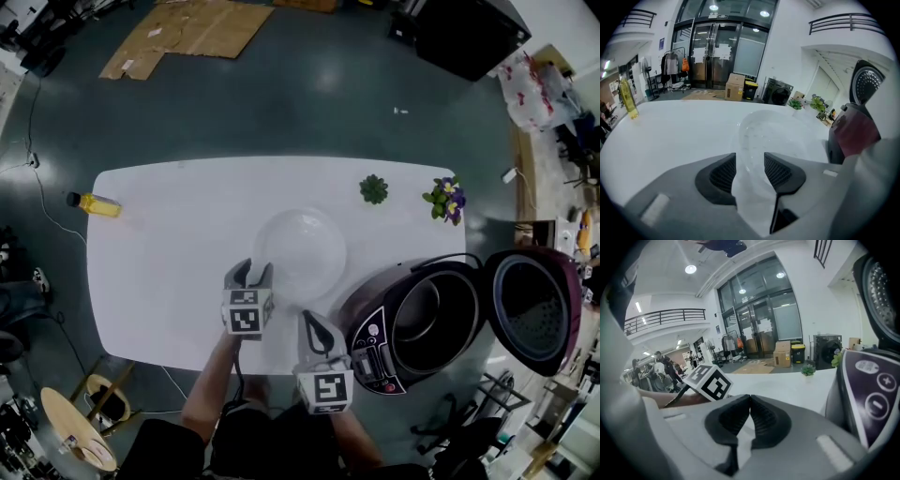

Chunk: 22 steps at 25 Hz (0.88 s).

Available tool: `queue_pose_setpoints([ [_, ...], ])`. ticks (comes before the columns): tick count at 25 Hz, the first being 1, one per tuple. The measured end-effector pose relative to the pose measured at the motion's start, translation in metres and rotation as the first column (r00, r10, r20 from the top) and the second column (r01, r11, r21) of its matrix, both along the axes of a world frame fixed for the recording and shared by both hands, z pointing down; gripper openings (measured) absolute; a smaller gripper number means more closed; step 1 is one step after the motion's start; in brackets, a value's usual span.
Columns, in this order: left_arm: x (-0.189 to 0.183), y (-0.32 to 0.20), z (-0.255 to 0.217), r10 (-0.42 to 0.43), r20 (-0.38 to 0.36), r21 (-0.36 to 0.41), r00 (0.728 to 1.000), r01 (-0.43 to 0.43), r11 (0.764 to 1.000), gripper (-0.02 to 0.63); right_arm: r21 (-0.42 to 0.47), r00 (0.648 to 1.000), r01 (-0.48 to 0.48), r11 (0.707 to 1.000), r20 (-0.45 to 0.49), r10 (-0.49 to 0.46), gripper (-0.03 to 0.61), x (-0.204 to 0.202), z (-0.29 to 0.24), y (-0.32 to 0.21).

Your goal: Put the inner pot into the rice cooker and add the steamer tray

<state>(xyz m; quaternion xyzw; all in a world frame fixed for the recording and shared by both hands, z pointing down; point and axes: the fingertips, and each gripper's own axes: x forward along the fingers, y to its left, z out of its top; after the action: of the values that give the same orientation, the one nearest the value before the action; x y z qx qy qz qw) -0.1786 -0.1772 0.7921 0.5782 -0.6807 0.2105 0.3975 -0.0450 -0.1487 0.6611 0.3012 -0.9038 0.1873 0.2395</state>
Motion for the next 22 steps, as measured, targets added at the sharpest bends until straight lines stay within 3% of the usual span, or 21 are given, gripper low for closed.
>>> queue_pose_setpoints([
  [2, -0.001, -0.002, 0.002, -0.002, 0.012, -0.012, 1.000, 0.002, 1.000, 0.156, -0.001, 1.000, -0.003, 1.000, 0.006, 0.003, 0.006, 0.000, 0.000, 0.000],
  [6, -0.004, -0.006, 0.001, -0.001, 0.028, -0.011, 1.000, 0.001, 1.000, 0.130, -0.005, 1.000, -0.003, 1.000, 0.006, 0.003, 0.005, 0.001, 0.001, 0.001],
  [13, -0.013, -0.001, -0.002, -0.074, 0.020, -0.012, 0.997, 0.075, 0.997, 0.031, 0.004, 1.000, -0.015, 1.000, 0.020, 0.015, 0.006, 0.007, 0.000, 0.002],
  [22, -0.017, 0.017, -0.018, -0.065, 0.038, 0.003, 0.997, 0.065, 0.998, 0.026, 0.033, 1.000, -0.028, 0.999, 0.013, 0.028, 0.006, 0.018, -0.010, 0.005],
])
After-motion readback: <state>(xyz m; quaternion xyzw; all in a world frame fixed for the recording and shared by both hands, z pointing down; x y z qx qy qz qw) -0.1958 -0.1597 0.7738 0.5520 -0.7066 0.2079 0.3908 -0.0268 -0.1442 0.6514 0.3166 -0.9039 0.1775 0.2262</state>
